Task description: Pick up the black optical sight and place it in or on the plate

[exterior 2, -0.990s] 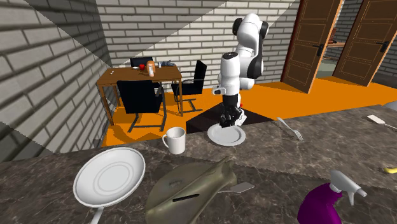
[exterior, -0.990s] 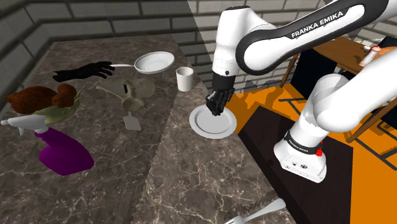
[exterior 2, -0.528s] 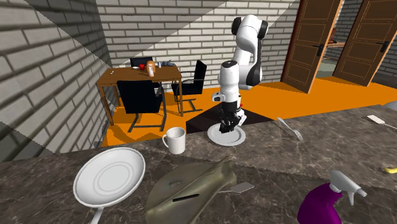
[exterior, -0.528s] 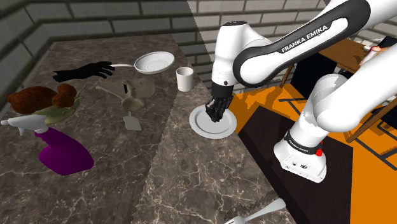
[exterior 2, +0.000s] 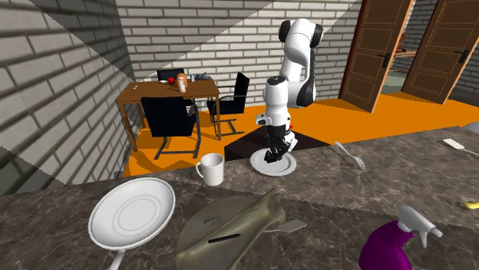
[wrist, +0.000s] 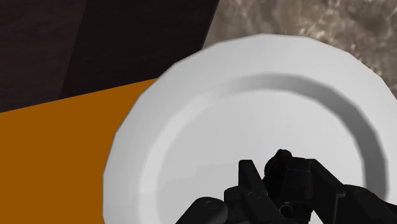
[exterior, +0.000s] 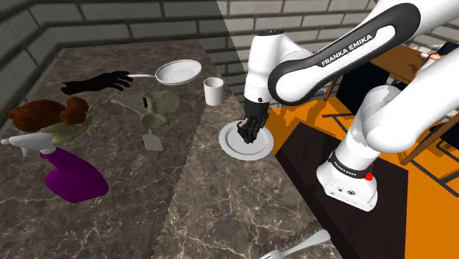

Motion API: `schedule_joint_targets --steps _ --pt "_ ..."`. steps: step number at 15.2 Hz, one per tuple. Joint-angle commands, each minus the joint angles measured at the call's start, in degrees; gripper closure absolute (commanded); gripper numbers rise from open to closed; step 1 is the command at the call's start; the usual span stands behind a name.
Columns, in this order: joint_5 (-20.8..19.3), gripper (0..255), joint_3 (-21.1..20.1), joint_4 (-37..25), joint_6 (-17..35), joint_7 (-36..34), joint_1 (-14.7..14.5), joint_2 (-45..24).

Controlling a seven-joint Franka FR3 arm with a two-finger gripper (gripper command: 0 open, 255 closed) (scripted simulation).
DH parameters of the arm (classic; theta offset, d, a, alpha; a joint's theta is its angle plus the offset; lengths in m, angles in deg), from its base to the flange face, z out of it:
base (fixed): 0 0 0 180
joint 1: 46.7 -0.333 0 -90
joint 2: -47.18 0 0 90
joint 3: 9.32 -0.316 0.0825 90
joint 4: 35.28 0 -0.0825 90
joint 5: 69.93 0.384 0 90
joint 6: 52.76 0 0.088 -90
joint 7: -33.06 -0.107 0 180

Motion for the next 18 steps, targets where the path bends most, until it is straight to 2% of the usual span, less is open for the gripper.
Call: schedule_joint_targets --steps 1,2,7,11,18 --pt "0.0 255 0.0 0.01 0.03 0.0 0.0 -0.01" --pt "0.0 0 0.0 0.01 0.03 0.0 0.0 -0.01" --pt "0.0 0 0.0 0.01 0.03 0.0 0.0 -0.01" --pt "-1.42 0 1.75 -3.73 -9.37 -0.26 0.53 5.6" --pt "-1.42 0 1.76 -3.73 -9.37 -0.26 0.52 5.6"
